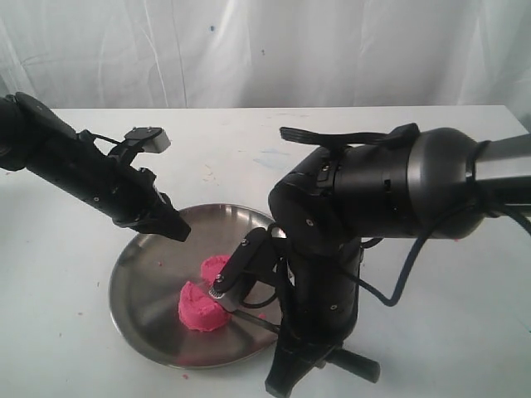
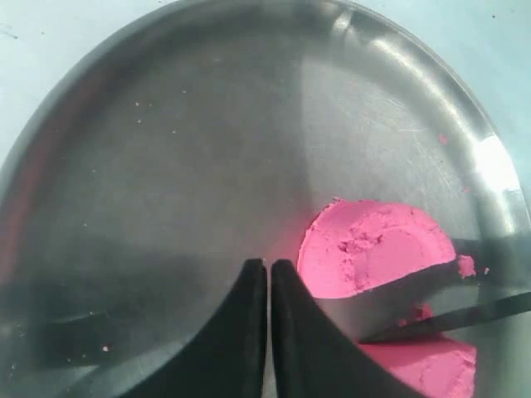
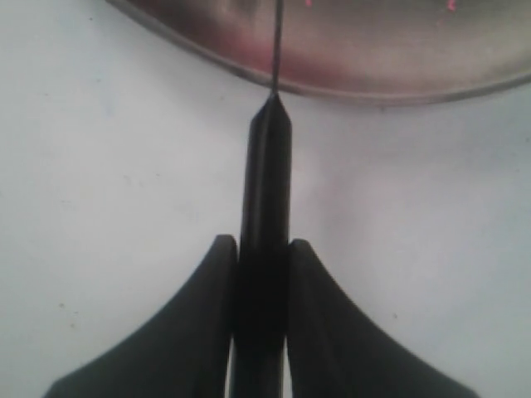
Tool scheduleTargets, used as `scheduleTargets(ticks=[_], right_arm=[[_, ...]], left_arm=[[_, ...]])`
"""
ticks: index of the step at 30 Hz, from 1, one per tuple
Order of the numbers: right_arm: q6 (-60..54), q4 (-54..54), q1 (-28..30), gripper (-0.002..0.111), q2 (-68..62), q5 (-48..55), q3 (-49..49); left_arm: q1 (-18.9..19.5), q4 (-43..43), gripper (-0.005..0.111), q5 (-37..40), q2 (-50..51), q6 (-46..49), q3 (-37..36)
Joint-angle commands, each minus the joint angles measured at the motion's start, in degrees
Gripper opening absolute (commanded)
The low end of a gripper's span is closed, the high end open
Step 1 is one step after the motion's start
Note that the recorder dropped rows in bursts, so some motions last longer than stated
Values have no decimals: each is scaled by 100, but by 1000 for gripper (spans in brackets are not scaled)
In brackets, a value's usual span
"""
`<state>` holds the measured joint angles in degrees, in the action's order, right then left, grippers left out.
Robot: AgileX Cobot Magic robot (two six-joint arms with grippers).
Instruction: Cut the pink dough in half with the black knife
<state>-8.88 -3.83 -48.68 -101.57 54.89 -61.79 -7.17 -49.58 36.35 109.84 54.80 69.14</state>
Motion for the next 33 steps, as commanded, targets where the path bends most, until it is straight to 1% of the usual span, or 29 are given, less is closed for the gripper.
scheduleTargets(ticks=[1, 4, 11, 20, 26, 30, 33], right_arm=[[-143, 103, 4, 0, 4, -35, -43], [-98, 24, 4, 0, 4, -92, -43], [656, -938, 14, 0, 4, -265, -43], [979, -1269, 22, 0, 4, -277, -43], [1187, -1328, 22, 0, 4, -356, -43], [1175, -1113, 22, 0, 155, -412, -43], [1302, -1086, 22, 0, 664, -415, -43]], left_arm=[[17, -93, 9, 97, -56, -20, -37], [17, -93, 9, 97, -56, -20, -37], [17, -93, 9, 119, -56, -20, -37], [17, -93, 9, 103, -119, -103, -37], [17, -79, 9, 93, -627, -189, -37], [17, 178, 9, 139, -1006, -445, -37], [17, 486, 9, 167, -1397, -783, -37]])
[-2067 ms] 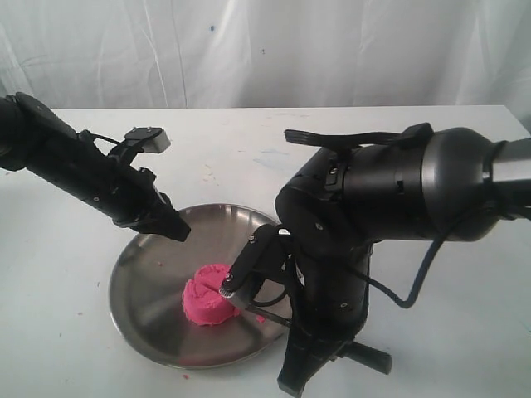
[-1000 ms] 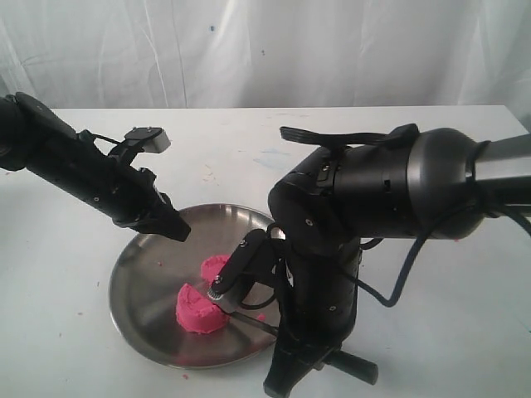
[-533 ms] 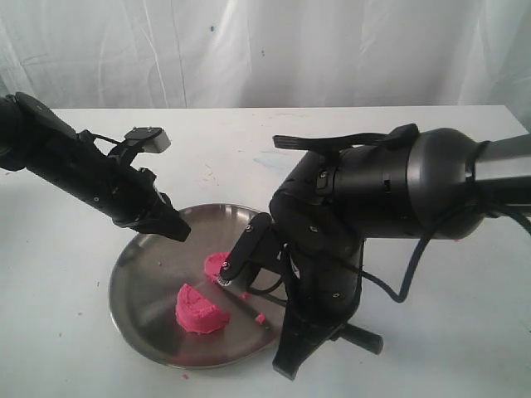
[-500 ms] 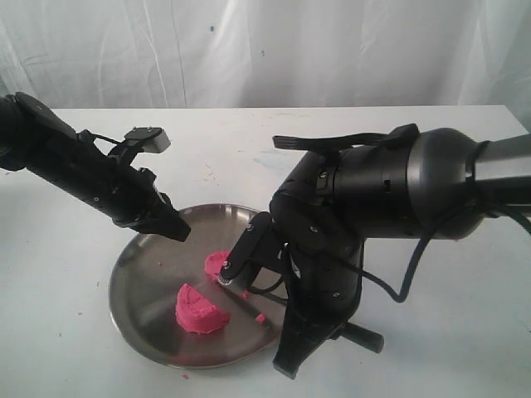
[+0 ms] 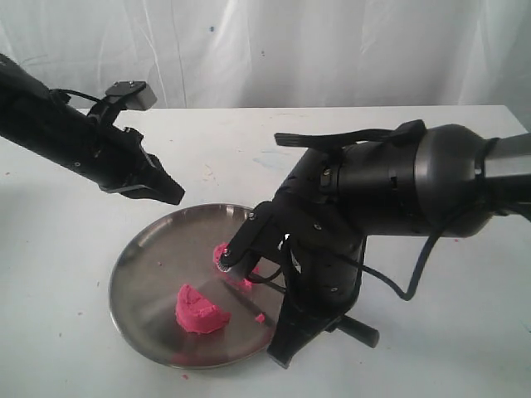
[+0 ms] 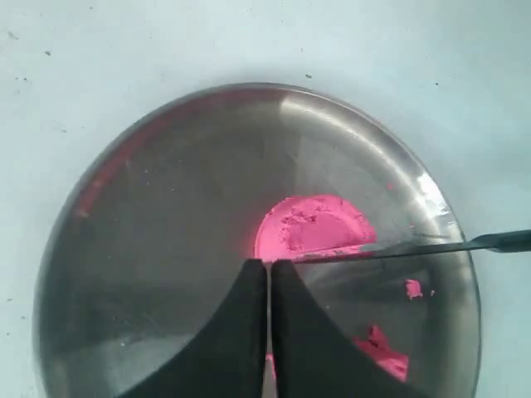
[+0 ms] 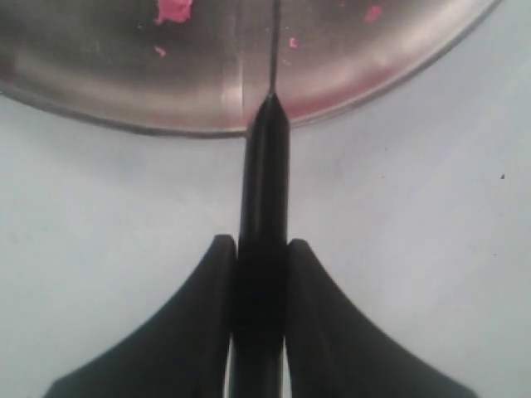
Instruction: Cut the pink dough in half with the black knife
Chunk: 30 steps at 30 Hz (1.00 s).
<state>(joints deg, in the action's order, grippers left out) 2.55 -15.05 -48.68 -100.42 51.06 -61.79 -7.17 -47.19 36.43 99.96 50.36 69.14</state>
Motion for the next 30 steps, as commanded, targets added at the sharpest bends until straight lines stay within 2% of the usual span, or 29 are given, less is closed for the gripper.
scheduleTargets(ticks=[1, 5, 7, 9, 12, 15, 21, 26, 30], right_arm=[[236, 8, 22, 0, 649, -45, -43], [980, 85, 433, 0, 1189, -238, 104], [1028, 1014, 912, 0, 1387, -965, 372], [562, 2504, 1275, 0, 1488, -1750, 712], [-977, 5137, 1691, 0, 1484, -2512, 1256], [-1885, 6615, 1964, 0, 1484, -2885, 1668], [-2168, 7140, 2070, 0, 1116, -2837, 1770], [-3849, 8843, 2070, 0, 614, -2481, 1772], [-4295, 9382, 2070, 0, 235, -2395, 1772]], left_arm=[[17, 290, 9, 170, -499, -412, -37], [17, 887, 9, 195, -1088, -1049, -50], [17, 1087, 9, 244, -1392, -1309, -50], [17, 1087, 9, 308, -1658, -1353, -84], [17, 1087, 9, -32, -2118, -1353, -554], [17, 1063, 9, -479, -2500, -1353, -1034], [17, 957, 9, -711, -2845, -1353, -1467], [17, 957, 9, -903, -2945, -1353, -1656], [17, 957, 9, -979, -2969, -1353, -1788]])
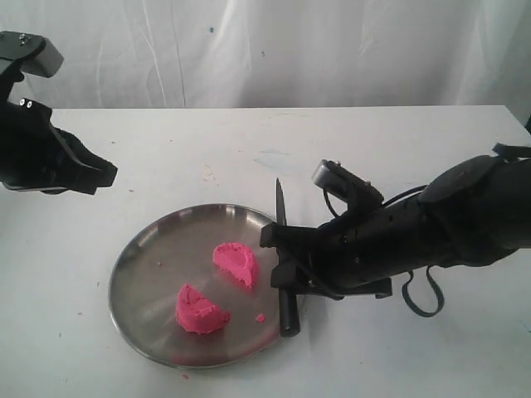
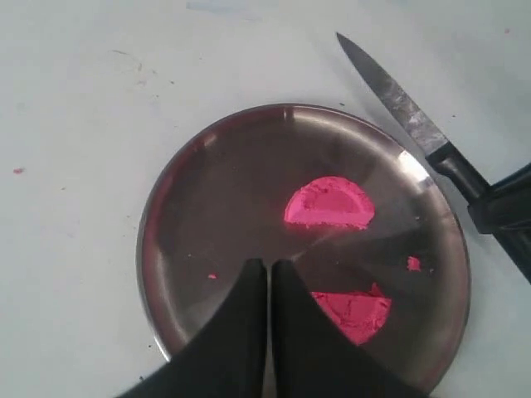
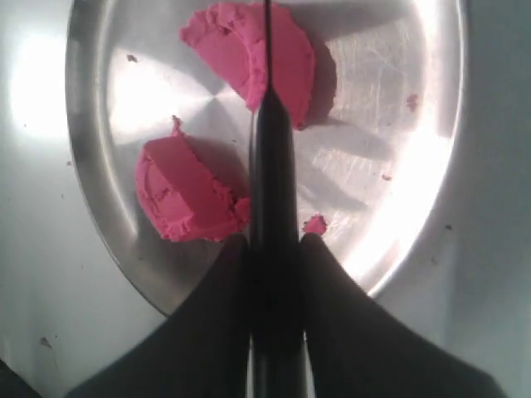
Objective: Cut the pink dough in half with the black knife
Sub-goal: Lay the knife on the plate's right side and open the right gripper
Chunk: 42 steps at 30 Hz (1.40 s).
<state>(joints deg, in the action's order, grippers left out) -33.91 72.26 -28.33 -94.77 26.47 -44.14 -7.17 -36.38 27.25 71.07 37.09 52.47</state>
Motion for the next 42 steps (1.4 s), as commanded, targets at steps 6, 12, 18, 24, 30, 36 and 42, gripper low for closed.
scheduleTargets(ticks=[6, 12, 18, 24, 30, 36, 42], right_arm=[[-964, 827, 35, 0, -678, 180, -209], [-952, 852, 35, 0, -868, 65, -418], [-939, 878, 35, 7, -1103, 154, -526], [-939, 887, 35, 33, -1100, 144, -535], [-939, 925, 35, 36, -1100, 69, -535], [-1188, 852, 35, 36, -365, -244, -421], [-1678, 849, 35, 19, 1458, -599, 268]], left_arm=[[17, -174, 9, -84, -80, -27, -176], [17, -191, 9, -84, -80, -27, -176], [17, -191, 9, -72, -80, -14, -176], [17, -213, 9, -72, -80, -14, -176], [17, -215, 9, -113, -80, -28, -176], [17, -215, 9, -71, -80, 10, -176], [17, -215, 9, -71, -80, 10, -176]])
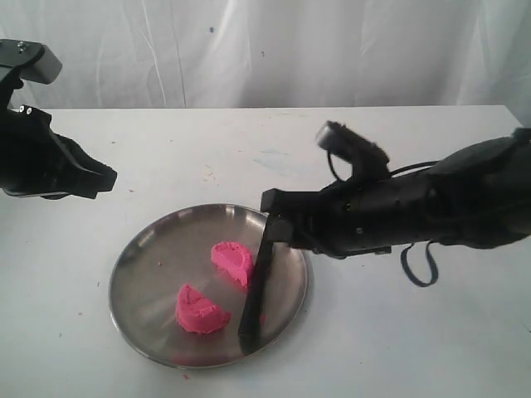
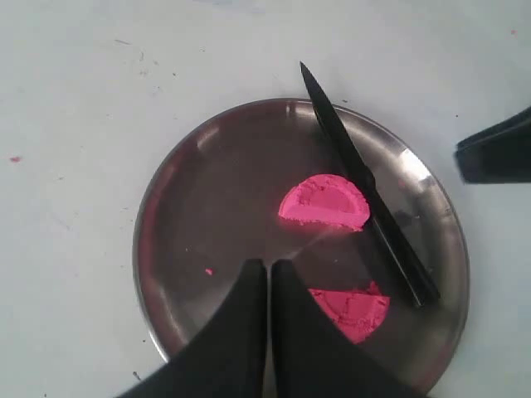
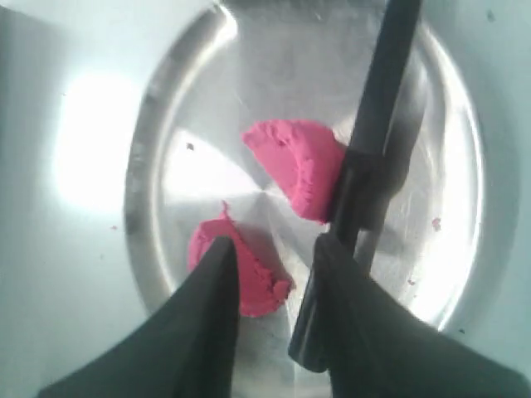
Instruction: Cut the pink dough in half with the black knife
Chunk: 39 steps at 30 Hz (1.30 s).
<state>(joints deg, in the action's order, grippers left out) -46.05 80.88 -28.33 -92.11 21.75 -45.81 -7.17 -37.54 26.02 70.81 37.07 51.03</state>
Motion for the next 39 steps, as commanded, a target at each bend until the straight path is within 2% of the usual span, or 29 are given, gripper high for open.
scheduleTargets(ticks=[1, 3, 7, 13, 18, 21, 24, 25, 26, 28, 29, 31, 35, 39], right_arm=[[-580, -13, 7, 13, 1586, -143, 558], [-756, -13, -84, 0, 2326, -182, 758], [-816, -150, -187, 0, 3925, -101, 990], [-811, -659, -187, 0, 5633, 653, 1043], [-1015, -644, -187, 0, 6848, 172, 1161], [-942, -634, -187, 0, 7098, -199, 1452], [-343, -729, -187, 0, 7077, -1176, 2069], [-35, -1059, -171, 0, 7111, -1340, 2245], [819, -2044, -99, 0, 7192, -1366, 2451], [2403, -4051, -26, 0, 7263, -1238, 2587], [3761, -5692, 1, 0, 7310, -1211, 2730], [4527, -6785, 143, 0, 7463, -1211, 3023], [4477, -6770, 553, 0, 8206, -1245, 3886], [4477, -6928, 873, 0, 8767, -1263, 4343]], left_arm=[[17, -98, 9, 52, -54, 12, -33], [17, -98, 9, 52, -54, 12, -33], [17, -98, 9, 52, -54, 12, -33], [17, -98, 9, 52, -54, 12, -33], [17, -98, 9, 52, -54, 12, -33], [17, -98, 9, 52, -54, 12, -33], [17, -98, 9, 52, -54, 12, -33], [17, -98, 9, 52, -54, 12, -33], [17, -98, 9, 52, -54, 12, -33], [17, -98, 9, 47, -54, 14, -33], [17, -98, 9, 47, -54, 14, -33], [17, -98, 9, 47, -54, 14, -33], [17, -98, 9, 47, -54, 14, -33], [17, -98, 9, 47, -54, 14, -33]])
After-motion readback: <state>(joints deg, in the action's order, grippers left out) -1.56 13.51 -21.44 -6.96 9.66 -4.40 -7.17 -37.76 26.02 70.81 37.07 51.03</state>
